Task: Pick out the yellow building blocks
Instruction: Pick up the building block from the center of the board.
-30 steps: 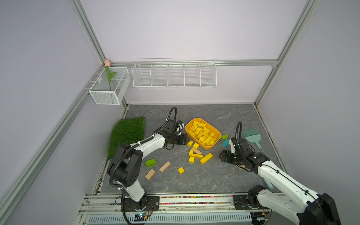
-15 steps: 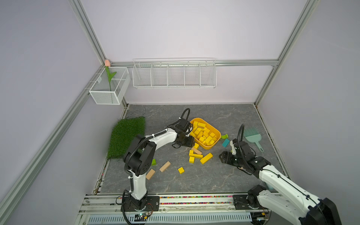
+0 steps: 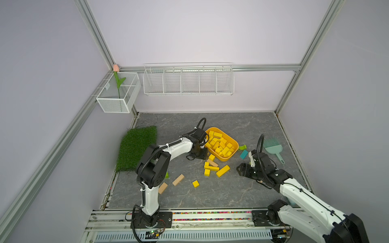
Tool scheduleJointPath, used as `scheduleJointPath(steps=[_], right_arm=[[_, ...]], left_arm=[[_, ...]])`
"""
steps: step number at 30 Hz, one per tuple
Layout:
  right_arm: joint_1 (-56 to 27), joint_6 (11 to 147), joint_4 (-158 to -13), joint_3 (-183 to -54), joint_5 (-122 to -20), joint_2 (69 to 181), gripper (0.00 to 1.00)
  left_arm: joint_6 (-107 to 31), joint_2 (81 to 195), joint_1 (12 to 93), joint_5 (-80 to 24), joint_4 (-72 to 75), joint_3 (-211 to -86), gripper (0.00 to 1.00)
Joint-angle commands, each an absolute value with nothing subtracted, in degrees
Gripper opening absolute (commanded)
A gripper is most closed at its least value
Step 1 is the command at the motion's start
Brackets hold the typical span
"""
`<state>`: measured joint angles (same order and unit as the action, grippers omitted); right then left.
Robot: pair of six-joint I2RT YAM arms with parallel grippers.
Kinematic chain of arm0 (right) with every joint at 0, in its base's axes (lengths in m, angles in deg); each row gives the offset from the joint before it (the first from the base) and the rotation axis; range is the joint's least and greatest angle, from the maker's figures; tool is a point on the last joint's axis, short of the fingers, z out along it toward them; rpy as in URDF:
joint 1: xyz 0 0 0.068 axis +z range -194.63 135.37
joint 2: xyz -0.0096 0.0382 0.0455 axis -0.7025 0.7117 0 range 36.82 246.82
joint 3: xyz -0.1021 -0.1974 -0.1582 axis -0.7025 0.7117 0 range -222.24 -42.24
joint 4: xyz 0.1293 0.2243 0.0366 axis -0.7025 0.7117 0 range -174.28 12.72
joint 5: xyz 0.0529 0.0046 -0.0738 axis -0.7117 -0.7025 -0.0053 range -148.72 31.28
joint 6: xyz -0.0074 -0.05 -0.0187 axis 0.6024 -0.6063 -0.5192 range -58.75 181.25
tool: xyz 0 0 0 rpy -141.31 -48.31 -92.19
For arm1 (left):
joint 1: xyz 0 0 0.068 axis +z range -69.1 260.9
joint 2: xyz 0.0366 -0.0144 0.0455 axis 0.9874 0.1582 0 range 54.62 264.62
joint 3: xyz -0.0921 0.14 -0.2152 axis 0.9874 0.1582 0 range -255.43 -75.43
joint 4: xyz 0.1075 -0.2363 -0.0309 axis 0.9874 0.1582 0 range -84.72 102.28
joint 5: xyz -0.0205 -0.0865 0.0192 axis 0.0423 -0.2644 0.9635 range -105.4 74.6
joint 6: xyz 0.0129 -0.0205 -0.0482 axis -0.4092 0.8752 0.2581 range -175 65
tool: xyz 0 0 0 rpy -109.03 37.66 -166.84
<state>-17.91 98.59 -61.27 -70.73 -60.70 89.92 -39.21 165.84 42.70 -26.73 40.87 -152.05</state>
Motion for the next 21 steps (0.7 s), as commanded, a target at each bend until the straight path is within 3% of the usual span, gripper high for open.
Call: scheduleJointPath(steps=[1, 21], right_arm=[[-17.9, 99.2, -62.1, -69.9, -61.1, 89.9, 0.78], [-17.8, 99.3, -61.9, -69.7, -61.0, 89.6, 0.78]], left_arm=[[-40.0, 168.1, 42.7, -26.6, 42.7, -154.9, 0.5], [-39.9, 168.1, 42.7, -26.8, 39.3, -155.5, 0.48]])
